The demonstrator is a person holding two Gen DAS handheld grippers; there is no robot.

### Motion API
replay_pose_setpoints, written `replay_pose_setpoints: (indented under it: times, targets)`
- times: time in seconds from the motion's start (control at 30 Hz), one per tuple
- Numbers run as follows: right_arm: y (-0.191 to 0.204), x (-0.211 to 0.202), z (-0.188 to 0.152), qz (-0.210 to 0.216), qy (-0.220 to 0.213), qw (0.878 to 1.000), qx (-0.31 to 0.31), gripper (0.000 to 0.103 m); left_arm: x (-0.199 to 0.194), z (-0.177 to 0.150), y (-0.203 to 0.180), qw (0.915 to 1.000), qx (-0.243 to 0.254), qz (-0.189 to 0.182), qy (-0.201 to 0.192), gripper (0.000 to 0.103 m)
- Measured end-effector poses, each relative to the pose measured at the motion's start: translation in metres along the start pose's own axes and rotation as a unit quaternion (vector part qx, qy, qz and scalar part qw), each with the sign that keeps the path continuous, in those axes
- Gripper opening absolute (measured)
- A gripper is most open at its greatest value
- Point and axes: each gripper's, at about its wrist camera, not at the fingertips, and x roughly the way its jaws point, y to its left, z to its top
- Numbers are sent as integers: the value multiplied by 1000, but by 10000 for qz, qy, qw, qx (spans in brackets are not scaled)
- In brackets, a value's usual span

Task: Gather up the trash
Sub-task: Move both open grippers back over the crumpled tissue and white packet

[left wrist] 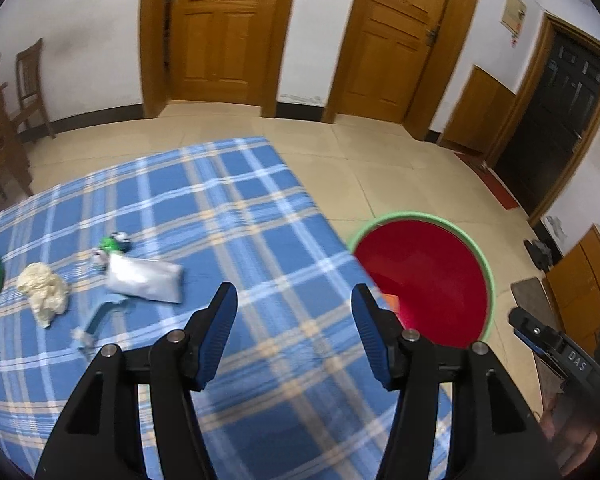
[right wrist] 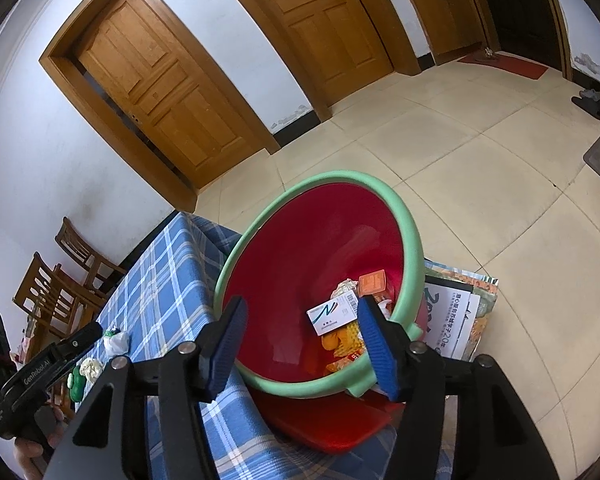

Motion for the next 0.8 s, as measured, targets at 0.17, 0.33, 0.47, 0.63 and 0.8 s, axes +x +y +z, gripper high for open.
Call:
replay_pose_setpoints:
  times: [0.17,0.33,0.47,0.63,0.8]
  targets:
    - [10,1,-3,-25,30,9999,-108,62,-7,1,32,9995,-227,214,-92,59]
    - [22,1,-6,-30,64,9997,-222,64,-14,0,63,9979,-445,446,-157,59]
    - [31,2,-7,-35,98,9995,-290,64,-18,-2,88,9960,-603,631,-189,59]
    - [42,5,-10,-51,143,9992,-378,65,-22,-5,120,9925,-848,863,-193,60]
    - [55,7,-13,-66,195,9985,-503,66,-22,-8,147,9891,-1038,1028,-168,60]
